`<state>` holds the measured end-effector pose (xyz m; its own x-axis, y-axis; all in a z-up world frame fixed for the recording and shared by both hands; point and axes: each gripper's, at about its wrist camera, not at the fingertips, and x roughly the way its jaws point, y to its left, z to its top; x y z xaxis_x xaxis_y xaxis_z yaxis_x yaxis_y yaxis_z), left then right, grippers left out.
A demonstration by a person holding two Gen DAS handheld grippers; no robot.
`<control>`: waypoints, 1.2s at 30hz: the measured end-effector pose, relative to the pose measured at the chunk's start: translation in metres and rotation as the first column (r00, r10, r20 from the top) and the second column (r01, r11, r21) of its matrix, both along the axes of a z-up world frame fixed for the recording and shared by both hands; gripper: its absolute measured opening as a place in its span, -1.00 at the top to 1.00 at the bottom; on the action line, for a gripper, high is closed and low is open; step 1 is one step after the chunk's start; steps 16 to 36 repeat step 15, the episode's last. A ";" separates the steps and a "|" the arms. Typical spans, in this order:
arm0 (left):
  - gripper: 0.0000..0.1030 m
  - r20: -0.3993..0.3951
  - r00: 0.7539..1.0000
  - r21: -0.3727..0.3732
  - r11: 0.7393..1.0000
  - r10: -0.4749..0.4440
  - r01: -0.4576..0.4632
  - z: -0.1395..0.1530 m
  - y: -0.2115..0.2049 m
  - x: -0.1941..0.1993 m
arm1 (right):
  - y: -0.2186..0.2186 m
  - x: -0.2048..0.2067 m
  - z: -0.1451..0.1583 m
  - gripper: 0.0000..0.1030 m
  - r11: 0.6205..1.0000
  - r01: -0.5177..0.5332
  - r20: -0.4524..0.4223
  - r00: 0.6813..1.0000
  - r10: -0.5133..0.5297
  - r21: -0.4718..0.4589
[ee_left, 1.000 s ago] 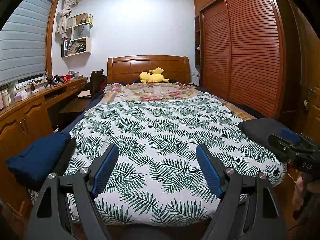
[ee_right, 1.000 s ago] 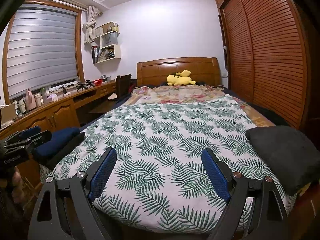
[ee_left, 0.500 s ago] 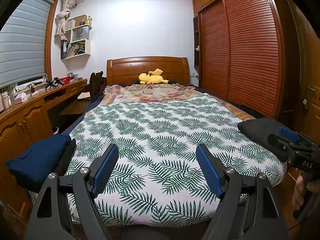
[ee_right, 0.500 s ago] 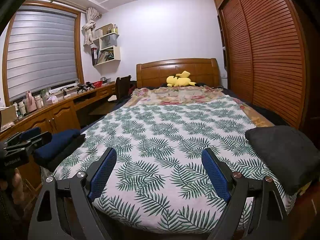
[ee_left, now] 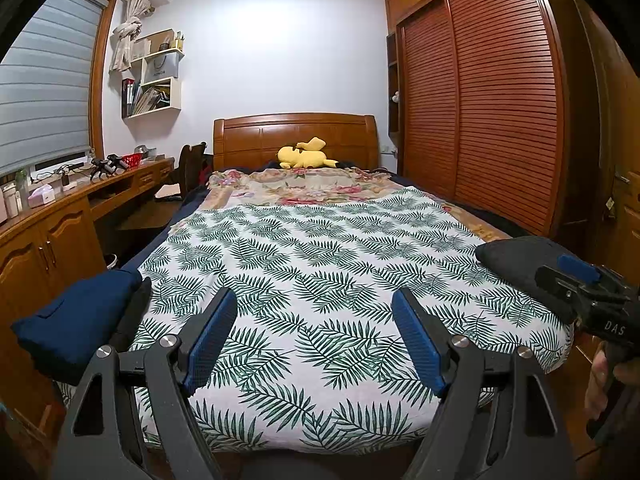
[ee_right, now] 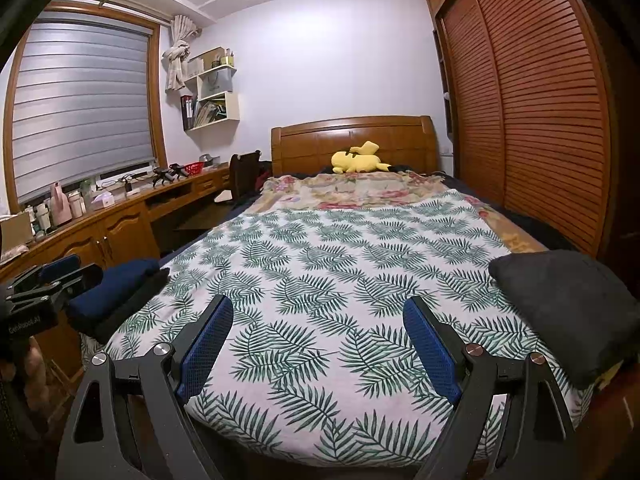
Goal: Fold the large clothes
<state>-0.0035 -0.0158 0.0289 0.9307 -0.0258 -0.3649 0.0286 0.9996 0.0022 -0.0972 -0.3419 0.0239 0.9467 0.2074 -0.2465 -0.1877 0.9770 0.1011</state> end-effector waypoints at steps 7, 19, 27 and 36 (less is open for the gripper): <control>-0.56 0.001 1.000 -0.002 1.000 -0.001 0.001 0.000 0.000 0.000 | 0.000 0.001 0.000 -0.70 1.000 0.000 0.000 1.000 0.000 0.000; -0.56 0.001 1.000 -0.002 1.000 -0.002 0.002 0.000 0.000 0.000 | -0.001 0.000 0.000 -0.71 1.000 -0.001 -0.001 1.000 0.001 0.002; -0.56 0.001 1.000 -0.002 1.000 -0.002 0.002 0.000 0.000 0.000 | -0.001 0.000 0.000 -0.71 1.000 -0.001 -0.001 1.000 0.001 0.002; -0.56 0.001 1.000 -0.002 1.000 -0.002 0.002 0.000 0.000 0.000 | -0.001 0.000 0.000 -0.71 1.000 -0.001 -0.001 1.000 0.001 0.002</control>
